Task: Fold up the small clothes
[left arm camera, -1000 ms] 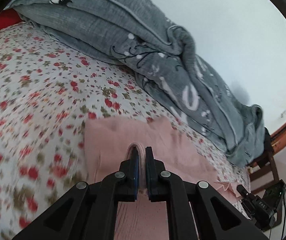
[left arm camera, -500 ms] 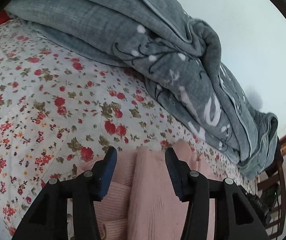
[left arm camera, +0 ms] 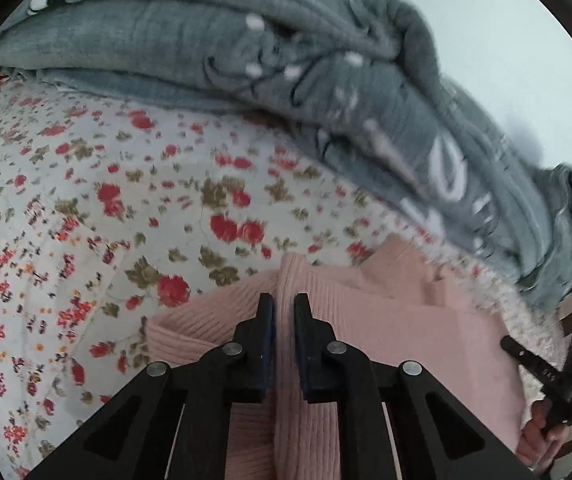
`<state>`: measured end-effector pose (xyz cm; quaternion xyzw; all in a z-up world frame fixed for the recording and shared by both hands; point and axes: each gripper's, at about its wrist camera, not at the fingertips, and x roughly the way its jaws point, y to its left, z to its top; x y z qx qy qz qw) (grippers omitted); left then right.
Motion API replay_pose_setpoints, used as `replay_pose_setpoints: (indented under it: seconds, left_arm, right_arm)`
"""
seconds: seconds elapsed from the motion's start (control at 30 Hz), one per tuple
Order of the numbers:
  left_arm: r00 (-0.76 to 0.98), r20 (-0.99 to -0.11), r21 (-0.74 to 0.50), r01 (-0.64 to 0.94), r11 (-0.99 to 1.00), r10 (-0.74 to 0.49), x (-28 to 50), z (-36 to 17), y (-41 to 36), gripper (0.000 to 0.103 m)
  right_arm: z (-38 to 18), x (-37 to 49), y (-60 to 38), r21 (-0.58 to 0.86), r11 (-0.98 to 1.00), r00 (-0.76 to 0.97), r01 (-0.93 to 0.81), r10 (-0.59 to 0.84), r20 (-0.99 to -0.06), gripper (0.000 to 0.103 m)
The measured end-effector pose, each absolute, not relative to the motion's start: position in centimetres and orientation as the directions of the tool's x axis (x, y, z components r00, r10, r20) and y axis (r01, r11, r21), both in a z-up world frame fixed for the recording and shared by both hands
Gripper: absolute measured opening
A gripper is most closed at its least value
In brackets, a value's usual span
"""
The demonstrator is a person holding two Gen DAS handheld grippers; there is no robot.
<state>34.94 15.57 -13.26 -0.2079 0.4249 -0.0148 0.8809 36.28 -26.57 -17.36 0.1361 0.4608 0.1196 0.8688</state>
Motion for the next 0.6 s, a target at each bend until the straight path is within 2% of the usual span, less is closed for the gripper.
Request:
replay_pose_setpoints:
  seconds: [0.1,0.2,0.23,0.33,0.47,0.53,0.6]
  left_arm:
    - [0.633,-0.761,-0.326,-0.178,0.928,-0.146,35.0,-13.6,15.5,0.008]
    - [0.596,-0.796,-0.278,-0.201,0.939,-0.108,35.3,-14.6,15.0,0.011]
    - [0.598,-0.795,-0.265,-0.193,0.945,-0.101,35.2,-14.3,14.8,0.012]
    - [0.627,-0.776,-0.218,-0.164,0.962,-0.068,34.6,-12.2,14.5,0.027]
    - [0.678,-0.731,-0.177,-0.082,0.981,-0.075,34.5,-10.4,12.8,0.039]
    - [0.677,-0.729,-0.162,-0.027,0.986,-0.102,34.9,-10.9,11.6,0.039]
    - [0.658,-0.746,-0.123,0.014,0.992,-0.101,35.3,-12.4,10.4,0.039]
  right_arm:
    - [-16.2,35.6,-27.1,0.375,0.922,0.582,-0.096,0.357,-0.73,0.005]
    - [-19.1,36.8,-26.6,0.336,0.941,0.512,-0.043,0.31,-0.801,0.005]
    - [-19.1,36.7,-26.4,0.338,0.94,0.521,-0.044,0.31,-0.795,0.006]
    - [-16.9,36.2,-26.3,0.283,0.958,0.546,-0.054,0.266,-0.795,0.006]
    - [-13.5,35.3,-24.7,0.174,0.979,0.638,-0.102,0.199,-0.744,0.014]
    - [-13.3,35.7,-23.7,0.166,0.977,0.64,-0.137,0.215,-0.738,0.019]
    - [-14.6,36.5,-22.4,0.144,0.976,0.627,-0.164,0.216,-0.749,0.019]
